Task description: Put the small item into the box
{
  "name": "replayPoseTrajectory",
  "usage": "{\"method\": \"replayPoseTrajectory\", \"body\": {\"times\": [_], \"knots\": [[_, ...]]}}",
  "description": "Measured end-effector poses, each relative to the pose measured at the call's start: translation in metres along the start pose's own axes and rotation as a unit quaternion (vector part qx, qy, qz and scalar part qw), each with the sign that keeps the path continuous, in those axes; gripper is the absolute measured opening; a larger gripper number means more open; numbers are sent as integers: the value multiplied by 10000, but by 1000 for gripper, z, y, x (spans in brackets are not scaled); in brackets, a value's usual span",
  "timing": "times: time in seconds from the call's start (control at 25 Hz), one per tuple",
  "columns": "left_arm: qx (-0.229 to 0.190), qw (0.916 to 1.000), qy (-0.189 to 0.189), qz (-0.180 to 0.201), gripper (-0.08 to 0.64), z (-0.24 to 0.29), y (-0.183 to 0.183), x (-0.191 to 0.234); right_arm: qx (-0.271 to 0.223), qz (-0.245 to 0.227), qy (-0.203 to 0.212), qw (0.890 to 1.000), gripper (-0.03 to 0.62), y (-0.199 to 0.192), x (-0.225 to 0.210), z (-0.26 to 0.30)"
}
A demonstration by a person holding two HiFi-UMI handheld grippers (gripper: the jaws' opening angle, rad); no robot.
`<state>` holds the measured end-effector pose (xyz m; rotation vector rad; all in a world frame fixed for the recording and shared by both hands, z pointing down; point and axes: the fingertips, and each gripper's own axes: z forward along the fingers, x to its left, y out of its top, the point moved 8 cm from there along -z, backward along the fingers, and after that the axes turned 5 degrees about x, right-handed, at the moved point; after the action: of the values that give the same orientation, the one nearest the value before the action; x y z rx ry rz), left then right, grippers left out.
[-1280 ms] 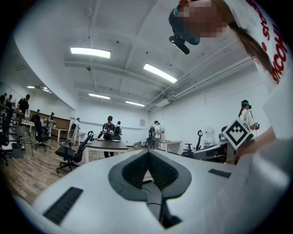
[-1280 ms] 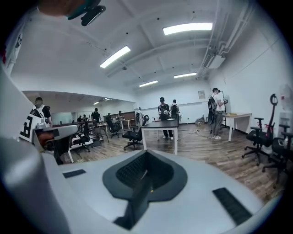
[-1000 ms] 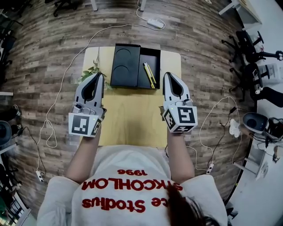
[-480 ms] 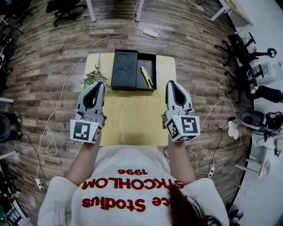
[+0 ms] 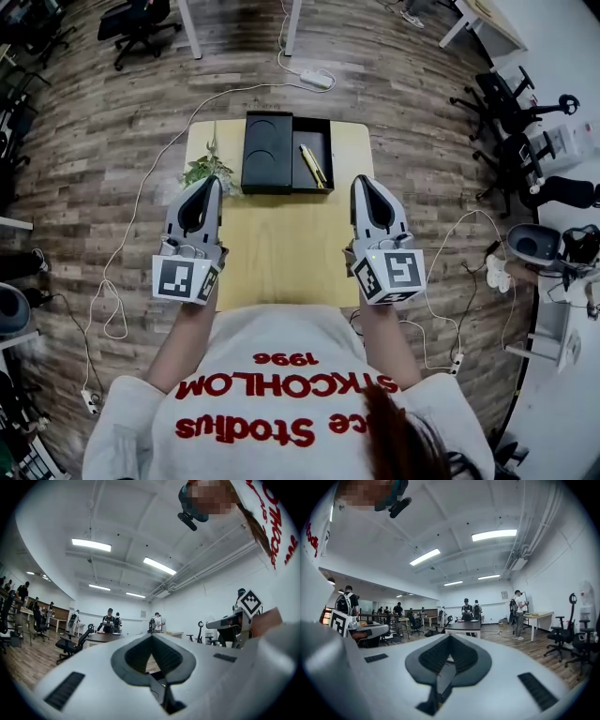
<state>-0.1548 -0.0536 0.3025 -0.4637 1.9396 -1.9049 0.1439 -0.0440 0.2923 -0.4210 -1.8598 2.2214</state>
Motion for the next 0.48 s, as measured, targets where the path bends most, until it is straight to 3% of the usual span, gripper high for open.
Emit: {"method": "replayPoseTrajectory", "body": {"times": [0.48], "knots": [[-20,10000,-55,19,6,-4,2,-2,5,2,-29,10000,5,-2,4,-6]]}}
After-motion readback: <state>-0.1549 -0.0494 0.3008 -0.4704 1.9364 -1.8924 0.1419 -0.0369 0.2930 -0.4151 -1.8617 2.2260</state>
